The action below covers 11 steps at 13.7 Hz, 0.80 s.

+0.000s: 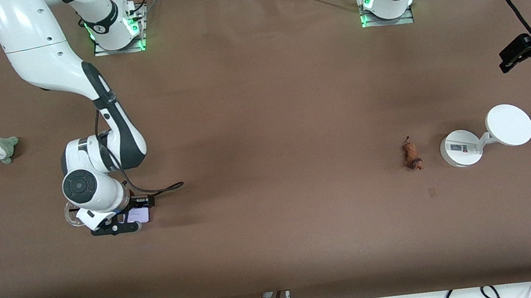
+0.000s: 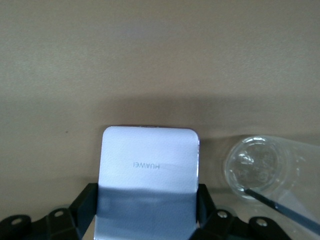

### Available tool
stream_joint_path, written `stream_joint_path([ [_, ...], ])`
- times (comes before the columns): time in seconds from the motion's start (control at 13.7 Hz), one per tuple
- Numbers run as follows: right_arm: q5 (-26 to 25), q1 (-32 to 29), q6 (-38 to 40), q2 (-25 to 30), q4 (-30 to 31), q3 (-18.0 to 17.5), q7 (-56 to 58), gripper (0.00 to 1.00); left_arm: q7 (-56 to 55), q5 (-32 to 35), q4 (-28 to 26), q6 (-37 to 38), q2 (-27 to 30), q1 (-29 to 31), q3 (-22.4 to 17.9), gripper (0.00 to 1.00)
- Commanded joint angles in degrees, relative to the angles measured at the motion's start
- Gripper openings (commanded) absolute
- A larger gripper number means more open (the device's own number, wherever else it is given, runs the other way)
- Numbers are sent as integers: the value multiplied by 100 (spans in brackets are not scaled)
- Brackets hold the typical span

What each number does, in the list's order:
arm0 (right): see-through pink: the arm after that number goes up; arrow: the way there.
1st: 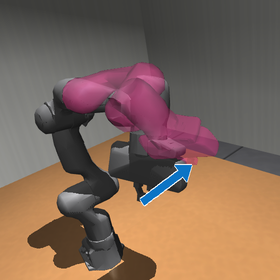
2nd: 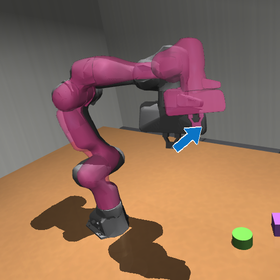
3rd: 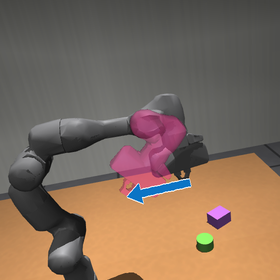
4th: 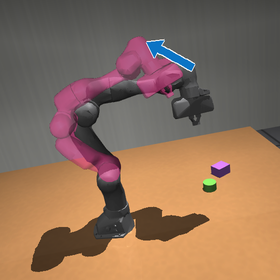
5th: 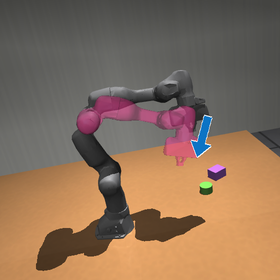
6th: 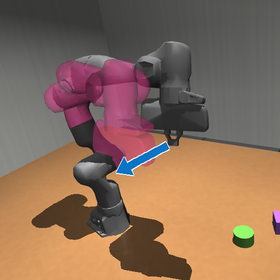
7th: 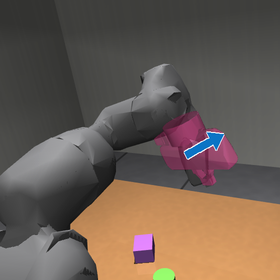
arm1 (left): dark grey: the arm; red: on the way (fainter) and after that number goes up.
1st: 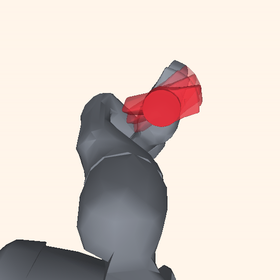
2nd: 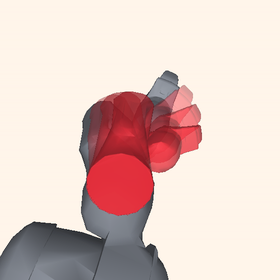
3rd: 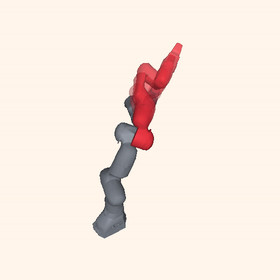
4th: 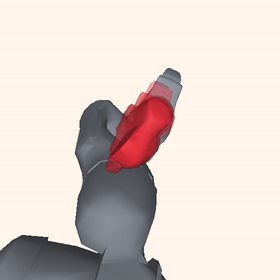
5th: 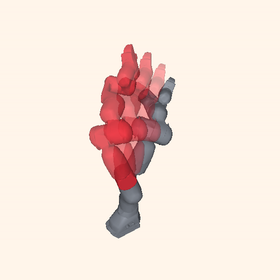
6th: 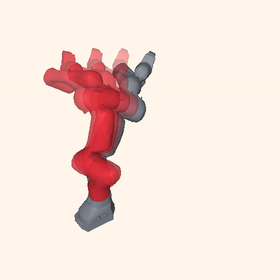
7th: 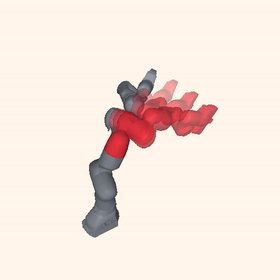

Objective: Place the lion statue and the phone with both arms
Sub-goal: 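Lower the right gripper's phone by the cup while the left gripper withdraws, then open the right gripper to release the phone and raise it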

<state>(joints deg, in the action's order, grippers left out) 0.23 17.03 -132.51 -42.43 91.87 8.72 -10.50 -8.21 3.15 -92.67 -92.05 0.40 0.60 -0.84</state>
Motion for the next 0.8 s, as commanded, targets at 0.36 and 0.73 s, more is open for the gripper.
stream_joint_path([
  [0.36,91,344,5,314,-54,-81,-312,100,-23,-201,197,319,-75,46,110,100],
  [0.73,21,451,1848,832,-1229,-37,-269,100,-14,-210,179,328,-75,46,110,100],
])
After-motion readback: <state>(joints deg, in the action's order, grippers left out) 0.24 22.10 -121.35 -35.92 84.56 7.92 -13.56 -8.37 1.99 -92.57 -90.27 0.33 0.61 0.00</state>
